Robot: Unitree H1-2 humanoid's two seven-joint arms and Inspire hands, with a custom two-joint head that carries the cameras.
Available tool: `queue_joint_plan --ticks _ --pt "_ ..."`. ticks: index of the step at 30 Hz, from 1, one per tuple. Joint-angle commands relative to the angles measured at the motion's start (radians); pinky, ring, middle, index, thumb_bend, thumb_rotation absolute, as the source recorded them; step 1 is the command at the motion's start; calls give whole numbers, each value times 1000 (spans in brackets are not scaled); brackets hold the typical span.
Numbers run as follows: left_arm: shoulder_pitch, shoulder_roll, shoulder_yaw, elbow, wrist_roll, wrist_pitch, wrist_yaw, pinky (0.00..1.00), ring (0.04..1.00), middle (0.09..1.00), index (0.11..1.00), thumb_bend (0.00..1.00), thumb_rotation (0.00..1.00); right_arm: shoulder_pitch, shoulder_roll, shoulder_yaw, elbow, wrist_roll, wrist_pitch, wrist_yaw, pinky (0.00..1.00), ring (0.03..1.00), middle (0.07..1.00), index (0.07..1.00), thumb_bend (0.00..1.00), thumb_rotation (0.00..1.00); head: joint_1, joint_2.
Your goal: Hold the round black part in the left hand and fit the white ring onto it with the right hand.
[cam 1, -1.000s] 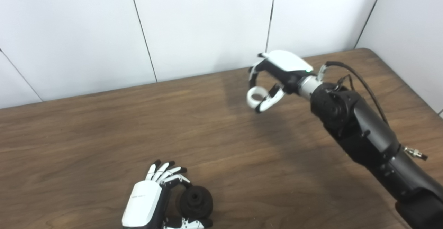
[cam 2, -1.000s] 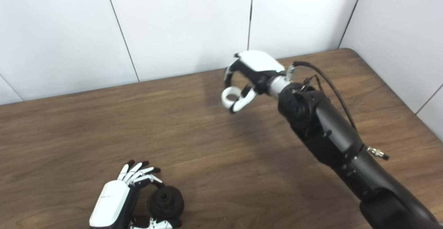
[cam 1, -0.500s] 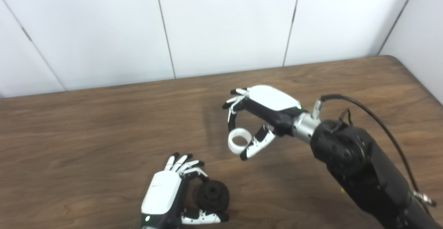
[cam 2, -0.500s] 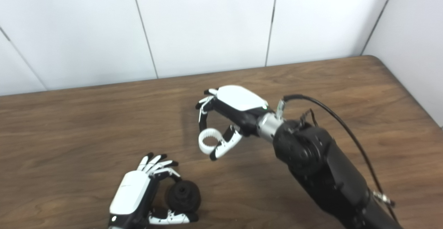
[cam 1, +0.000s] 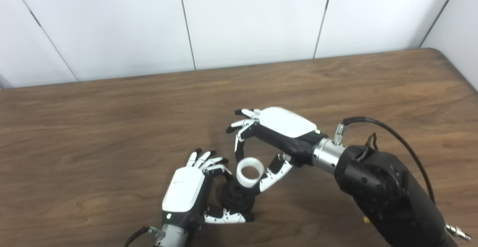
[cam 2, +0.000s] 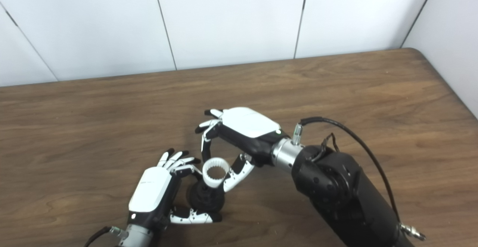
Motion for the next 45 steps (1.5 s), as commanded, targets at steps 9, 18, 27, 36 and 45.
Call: queue_joint_plan --ticks 9,18,27,36,45 --pt "-14 -13 -21 12 37 18 -17 1000 900 794 483 525 55 7 38 19 -24 -25 -64 -8 1000 988 849 482 525 136 17 12" --pt "-18 -21 -30 6 51 26 -23 1000 897 797 484 524 55 19 54 14 0 -28 -94 -13 1000 992 842 482 525 135 25 17" --pt "-19 -24 -38 -4 55 36 -28 1000 896 794 484 524 56 4 64 5 31 -30 -109 -18 1000 1000 842 482 525 135 29 17" --pt "-19 -24 -40 -6 57 35 -29 1000 897 794 483 525 56 -26 61 -25 40 -21 -107 -16 1000 1000 845 482 525 135 31 17" --pt "-17 -22 -38 -16 66 46 -49 1000 902 799 483 525 56 -40 44 -44 36 -13 -102 -4 1000 1000 846 481 525 135 27 20"
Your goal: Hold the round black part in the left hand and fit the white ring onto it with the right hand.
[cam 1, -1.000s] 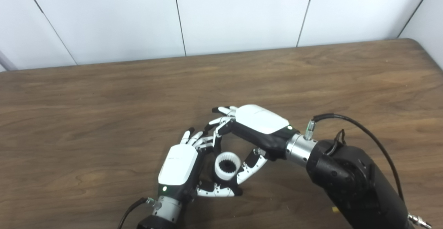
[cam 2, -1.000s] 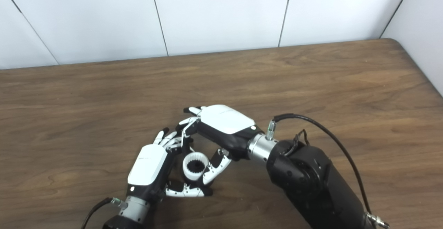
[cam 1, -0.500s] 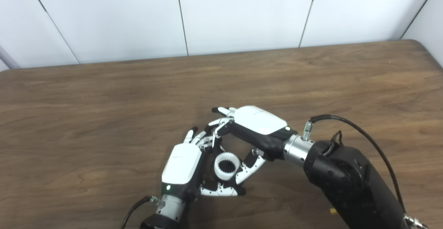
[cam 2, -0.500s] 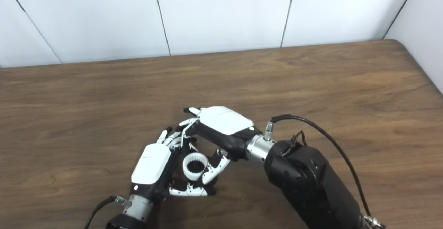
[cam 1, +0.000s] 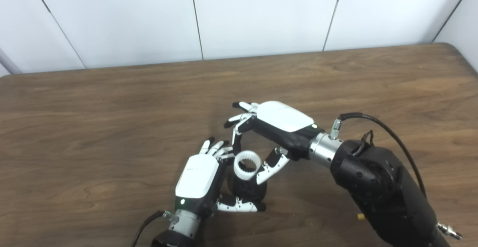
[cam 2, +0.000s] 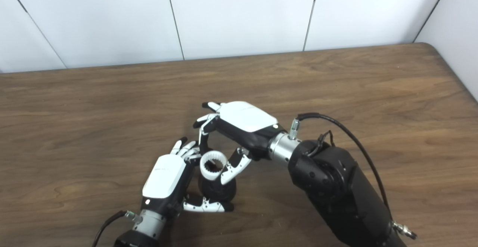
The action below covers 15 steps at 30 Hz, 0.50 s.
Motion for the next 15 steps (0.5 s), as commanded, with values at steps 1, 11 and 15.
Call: queue_joint_plan --ticks 1,11,15 --pt "-2 1 -7 -10 22 7 -25 1000 902 799 483 525 56 -37 -4 -13 -20 6 -20 -6 1000 1000 846 481 525 135 -1 2" --pt "1 -1 -5 -17 18 13 -34 1000 905 798 483 525 56 -27 -9 -4 -20 4 -18 10 1000 997 835 482 525 136 -2 6" --pt "-2 -2 -4 -9 15 9 -26 1000 903 796 483 525 56 -17 -10 2 -8 -2 -28 4 1000 990 828 481 526 136 -1 4"
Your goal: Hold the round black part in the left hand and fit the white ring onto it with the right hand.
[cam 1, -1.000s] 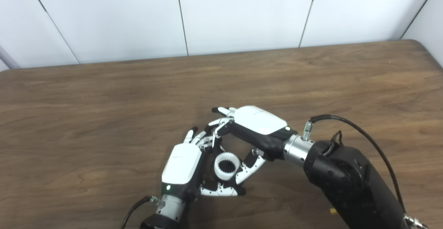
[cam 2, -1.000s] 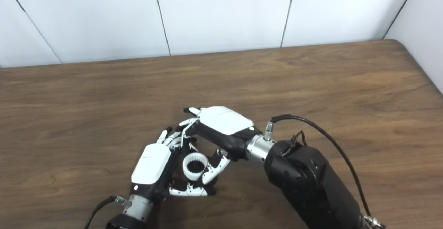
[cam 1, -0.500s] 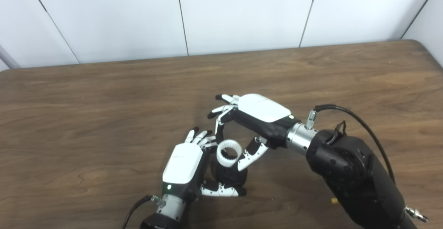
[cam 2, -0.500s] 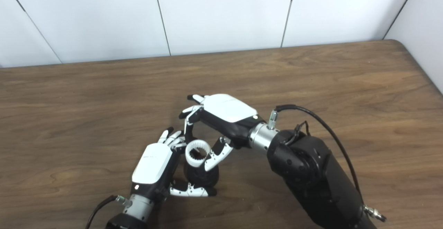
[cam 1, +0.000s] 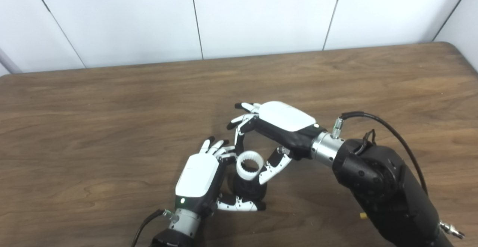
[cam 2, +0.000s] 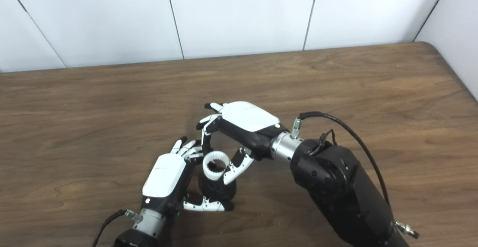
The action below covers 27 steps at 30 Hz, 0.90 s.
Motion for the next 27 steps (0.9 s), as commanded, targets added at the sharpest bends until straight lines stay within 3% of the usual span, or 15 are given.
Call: queue_joint_plan --ticks 1,27 --pt "-2 -1 -5 -3 16 2 -14 1000 902 795 483 525 56 -19 -5 0 -7 -4 -29 -11 1000 989 827 481 526 136 -1 1" --pt "-2 -1 -2 -18 11 13 -27 1000 903 796 483 525 56 18 -3 12 35 -26 -60 -39 1000 997 829 482 525 135 1 5"
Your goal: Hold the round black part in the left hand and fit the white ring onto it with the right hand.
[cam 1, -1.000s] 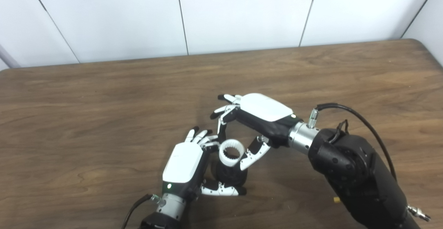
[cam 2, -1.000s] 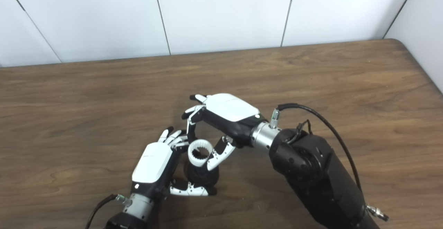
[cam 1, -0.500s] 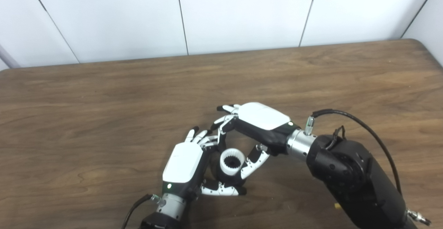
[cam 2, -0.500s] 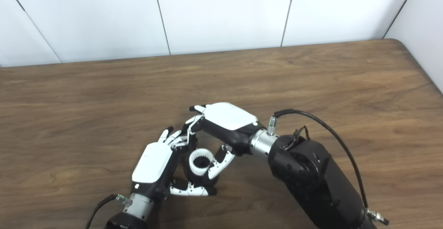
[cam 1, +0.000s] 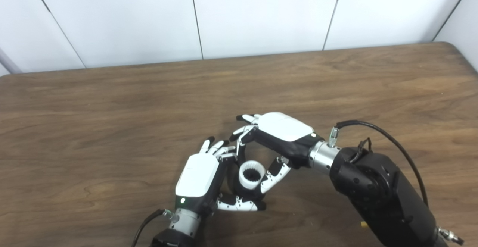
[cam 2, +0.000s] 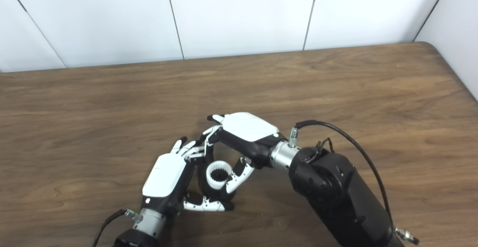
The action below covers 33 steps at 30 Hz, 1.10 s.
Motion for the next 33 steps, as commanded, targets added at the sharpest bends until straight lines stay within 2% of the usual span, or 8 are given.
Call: queue_joint_plan --ticks 1,27,33 --pt "-2 0 -3 -12 12 2 -19 1000 903 795 483 525 56 -17 2 -12 -9 0 -23 -23 1000 999 831 482 525 135 0 0" --pt "-9 -21 -15 -9 31 13 -24 1000 901 796 483 525 56 -13 11 -9 -8 10 -19 -22 1000 999 824 481 525 135 16 2" --pt "-8 -24 -12 -16 29 18 -37 1000 906 797 483 525 56 -14 15 -5 -12 -2 -1 -5 1000 1000 826 481 525 135 18 5"
